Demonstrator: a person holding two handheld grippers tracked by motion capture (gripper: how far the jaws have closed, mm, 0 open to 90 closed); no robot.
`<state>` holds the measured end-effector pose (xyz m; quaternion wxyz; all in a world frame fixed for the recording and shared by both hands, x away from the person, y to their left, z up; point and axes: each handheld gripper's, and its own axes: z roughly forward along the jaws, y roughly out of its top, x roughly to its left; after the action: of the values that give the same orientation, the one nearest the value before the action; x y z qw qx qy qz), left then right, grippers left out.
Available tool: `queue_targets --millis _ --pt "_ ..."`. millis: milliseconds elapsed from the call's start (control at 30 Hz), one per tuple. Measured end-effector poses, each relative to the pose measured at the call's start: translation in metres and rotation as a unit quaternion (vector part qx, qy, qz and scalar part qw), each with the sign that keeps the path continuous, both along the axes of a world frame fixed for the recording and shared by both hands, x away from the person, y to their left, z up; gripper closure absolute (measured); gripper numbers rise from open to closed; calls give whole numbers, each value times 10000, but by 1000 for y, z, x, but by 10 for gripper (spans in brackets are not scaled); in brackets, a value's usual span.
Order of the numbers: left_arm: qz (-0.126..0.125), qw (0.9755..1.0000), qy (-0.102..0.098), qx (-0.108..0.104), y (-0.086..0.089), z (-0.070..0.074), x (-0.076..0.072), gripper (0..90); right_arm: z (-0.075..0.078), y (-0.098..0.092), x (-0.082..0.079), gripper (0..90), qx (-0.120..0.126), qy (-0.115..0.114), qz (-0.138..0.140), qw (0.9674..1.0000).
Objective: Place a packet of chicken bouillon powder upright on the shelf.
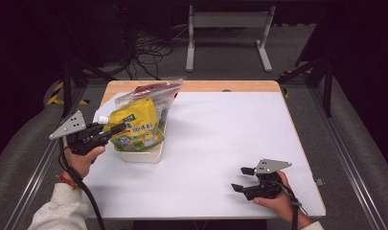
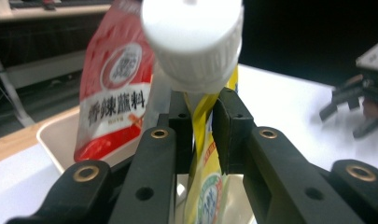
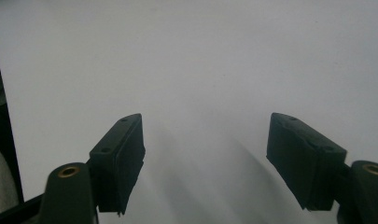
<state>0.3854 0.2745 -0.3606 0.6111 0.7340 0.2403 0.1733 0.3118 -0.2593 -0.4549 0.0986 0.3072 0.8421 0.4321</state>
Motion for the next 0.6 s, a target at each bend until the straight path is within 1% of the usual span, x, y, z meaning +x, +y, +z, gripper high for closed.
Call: queue_targets --millis 67,100,133,167,200,233,267,300,333,367,400,433,500,567,600 --pt "-19 10000 -54 39 -1 5 -2 840 0 0 0 273 -12 -1 3 10000" --pt "-31 9999 -93 119 -2 8 -4 860 0 0 0 273 -12 7 7 10000" --pt "-20 9997 -130 198 -2 11 -6 867 0 0 0 273 -10 4 9 10000" --pt "-53 9997 -148 209 -2 13 -6 871 0 0 0 273 -6 2 5 10000" --pt "-86 9995 -135 274 -2 17 -8 873 0 0 0 273 -3 6 5 10000" --pt "-62 9994 -111 336 -2 19 -8 876 0 -1 0 273 10 16 4 10000" --pt "-74 9993 -64 372 -2 20 -8 878 0 -1 0 273 10 20 -4 10000" --pt "-85 9989 -24 459 -2 20 -7 879 0 -1 0 273 10 26 -9 10000" --pt "-5 9986 -18 530 -3 20 -7 880 -1 0 0 273 -3 34 -10 10000" --pt "51 9985 4 552 -3 21 -7 882 -1 0 0 273 -13 36 -2 10000" --pt "34 9978 58 664 -5 21 -7 885 -1 0 0 272 -16 35 3 10000" --pt "35 9972 63 747 -7 21 -7 885 -1 0 0 272 -12 44 13 10000" --pt "25 9963 94 850 -10 21 -6 886 -1 0 0 271 -17 35 9 10000" --pt "99 9960 117 879 -12 19 -5 885 -1 0 1 271 -10 42 -2 10000" --pt "104 9952 124 962 -14 18 -5 886 -1 0 1 271 -14 36 -5 10000"
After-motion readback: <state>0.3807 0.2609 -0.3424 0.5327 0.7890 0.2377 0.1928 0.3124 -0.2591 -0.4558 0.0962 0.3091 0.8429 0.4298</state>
